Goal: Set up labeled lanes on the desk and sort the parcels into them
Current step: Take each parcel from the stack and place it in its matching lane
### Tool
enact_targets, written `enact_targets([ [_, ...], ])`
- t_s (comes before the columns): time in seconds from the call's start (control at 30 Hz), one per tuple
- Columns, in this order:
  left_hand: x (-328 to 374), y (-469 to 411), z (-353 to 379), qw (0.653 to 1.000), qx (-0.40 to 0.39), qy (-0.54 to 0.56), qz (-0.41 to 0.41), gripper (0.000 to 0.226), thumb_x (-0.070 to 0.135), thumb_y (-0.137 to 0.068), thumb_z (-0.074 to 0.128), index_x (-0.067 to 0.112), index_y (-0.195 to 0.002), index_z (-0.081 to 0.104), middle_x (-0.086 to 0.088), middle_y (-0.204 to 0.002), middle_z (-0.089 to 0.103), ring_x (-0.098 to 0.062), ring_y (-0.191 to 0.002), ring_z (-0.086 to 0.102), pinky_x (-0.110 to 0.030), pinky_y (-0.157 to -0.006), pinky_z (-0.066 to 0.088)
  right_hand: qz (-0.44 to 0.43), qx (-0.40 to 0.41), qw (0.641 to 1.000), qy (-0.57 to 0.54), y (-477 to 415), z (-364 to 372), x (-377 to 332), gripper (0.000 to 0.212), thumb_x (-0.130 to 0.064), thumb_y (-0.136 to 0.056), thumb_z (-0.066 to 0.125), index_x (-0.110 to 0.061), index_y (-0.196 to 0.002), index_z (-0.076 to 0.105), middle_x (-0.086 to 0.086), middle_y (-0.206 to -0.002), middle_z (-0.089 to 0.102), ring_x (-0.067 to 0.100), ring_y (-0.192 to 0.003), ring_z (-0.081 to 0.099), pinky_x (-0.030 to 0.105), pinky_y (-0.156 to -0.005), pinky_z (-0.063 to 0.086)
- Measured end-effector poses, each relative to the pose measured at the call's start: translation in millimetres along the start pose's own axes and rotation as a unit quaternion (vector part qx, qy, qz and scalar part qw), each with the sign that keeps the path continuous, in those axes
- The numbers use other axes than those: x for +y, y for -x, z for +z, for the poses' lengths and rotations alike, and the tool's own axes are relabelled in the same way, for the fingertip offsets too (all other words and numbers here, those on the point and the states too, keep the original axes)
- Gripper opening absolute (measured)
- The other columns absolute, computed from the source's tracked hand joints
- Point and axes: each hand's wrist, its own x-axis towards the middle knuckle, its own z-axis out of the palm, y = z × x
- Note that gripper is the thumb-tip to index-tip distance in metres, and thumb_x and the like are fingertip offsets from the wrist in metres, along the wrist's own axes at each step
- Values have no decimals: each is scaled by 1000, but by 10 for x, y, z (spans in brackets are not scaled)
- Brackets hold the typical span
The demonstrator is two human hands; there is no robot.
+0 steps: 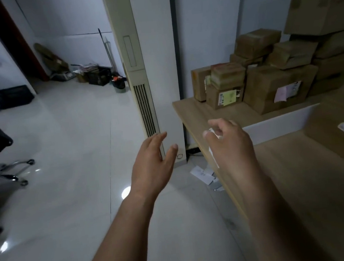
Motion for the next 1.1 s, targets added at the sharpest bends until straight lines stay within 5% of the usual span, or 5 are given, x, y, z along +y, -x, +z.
enact_targets([
  [0.4, -384, -2034, 520, 995, -60, 41, 70, 49, 43, -93, 49, 27, -139, 42, 4, -141, 44, -11, -126, 44, -29, -102, 39, 45, 100, 994, 18, -1746, 667, 70, 37, -31, -95, 50, -21, -130, 53, 1, -129, 57, 15, -113, 55, 38, -93, 49],
  [0.53, -505, -2938, 584, 988, -90, 43, 120, 48, 42, -94, 49, 27, -139, 42, 5, -140, 45, -7, -113, 50, -28, -97, 42, 63, 137, 987, 48, -2471, 949, -48, 34, -27, -93, 52, -14, -124, 58, 7, -115, 63, 18, -101, 59, 28, -77, 45],
  [0.7, -658, -3799, 830, 977, -124, 60, 162, 46, 39, -94, 50, 27, -138, 43, 5, -138, 46, -11, -123, 45, -24, -100, 38, 90, 165, 981, 46, -3103, 1190, -31, 15, -22, -93, 52, -12, -88, 61, 4, -78, 59, 16, -72, 54, 28, -57, 36],
  [0.87, -681, -4353, 1354, 967, -176, 78, 165, 46, 43, -92, 51, 30, -135, 44, 2, -136, 49, -12, -113, 52, -34, -95, 47, 179, 153, 968, 80, -3565, 1260, 264, 32, -35, -94, 49, -17, -119, 61, 3, -112, 62, 21, -106, 56, 32, -82, 43],
  [1.1, -376, -5115, 1983, 944, -202, 103, 238, 34, 33, -95, 49, 21, -127, 50, -3, -130, 55, -19, -115, 55, -32, -92, 49, 210, 227, 949, 70, -4312, 1190, 594, 28, -31, -96, 48, -16, -117, 60, 1, -105, 62, 13, -89, 54, 26, -64, 34],
])
